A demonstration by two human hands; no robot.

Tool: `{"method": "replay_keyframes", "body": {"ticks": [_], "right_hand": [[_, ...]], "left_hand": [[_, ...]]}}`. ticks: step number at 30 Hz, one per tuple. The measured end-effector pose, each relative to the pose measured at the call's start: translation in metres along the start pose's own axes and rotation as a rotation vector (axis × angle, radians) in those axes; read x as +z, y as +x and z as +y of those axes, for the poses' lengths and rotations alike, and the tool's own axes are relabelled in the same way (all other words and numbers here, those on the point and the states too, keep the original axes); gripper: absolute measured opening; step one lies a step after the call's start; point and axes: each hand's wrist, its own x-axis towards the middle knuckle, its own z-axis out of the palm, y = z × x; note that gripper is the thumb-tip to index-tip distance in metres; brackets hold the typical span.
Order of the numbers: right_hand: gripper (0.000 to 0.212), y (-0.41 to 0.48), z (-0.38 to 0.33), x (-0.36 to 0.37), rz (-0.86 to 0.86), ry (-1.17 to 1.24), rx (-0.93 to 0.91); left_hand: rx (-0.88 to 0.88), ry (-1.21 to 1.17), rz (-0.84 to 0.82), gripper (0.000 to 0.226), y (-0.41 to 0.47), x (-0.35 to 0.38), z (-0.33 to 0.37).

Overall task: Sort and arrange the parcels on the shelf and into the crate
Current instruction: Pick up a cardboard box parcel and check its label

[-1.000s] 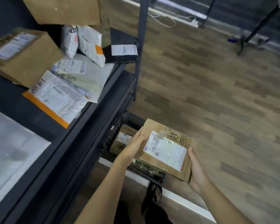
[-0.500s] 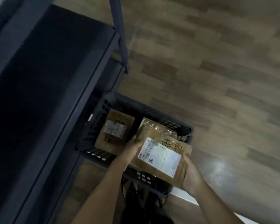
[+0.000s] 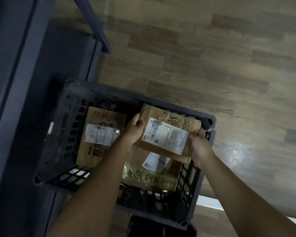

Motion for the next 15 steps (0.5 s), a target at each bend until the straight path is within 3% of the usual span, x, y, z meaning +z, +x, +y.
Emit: {"method": "replay_keyframes", "body": {"ticks": [9,15], "right_hand": [[0.037,-0.009,-0.002,0.003,0.043,-0.248,0.025],[0.057,-0.074,-0.028,0.011,0.080,-0.347,0.047]], "left_hand": [[-0.034,0.107,0.039,0.049,-0.011,0.001,0.004],[-0.057,0.036,0.077,0.049,-0.076,-0.021,0.014]]}}
